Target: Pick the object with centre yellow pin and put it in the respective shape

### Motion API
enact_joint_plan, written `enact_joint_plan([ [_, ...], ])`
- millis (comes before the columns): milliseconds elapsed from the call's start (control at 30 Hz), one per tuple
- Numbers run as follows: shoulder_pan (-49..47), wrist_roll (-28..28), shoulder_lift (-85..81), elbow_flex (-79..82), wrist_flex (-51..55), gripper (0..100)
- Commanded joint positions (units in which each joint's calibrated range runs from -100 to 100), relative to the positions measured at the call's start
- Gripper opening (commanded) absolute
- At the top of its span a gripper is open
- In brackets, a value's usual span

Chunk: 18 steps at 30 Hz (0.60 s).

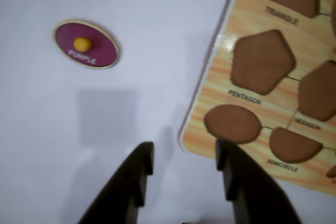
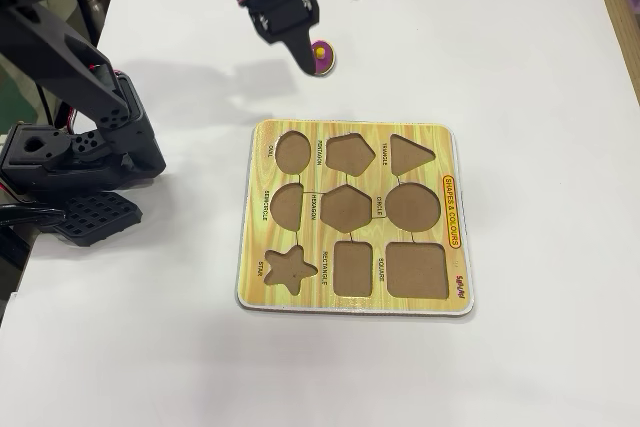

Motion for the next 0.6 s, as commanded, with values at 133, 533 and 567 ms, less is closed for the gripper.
enact_joint_plan([
  [133, -8.2, -6.0, 5.4, -7.5, -1.1, 14],
  [533, -13.1, -14.0, 17.1, -20.2, -1.2, 14],
  [567, -13.1, -14.3, 18.1, -21.3, -1.2, 14],
])
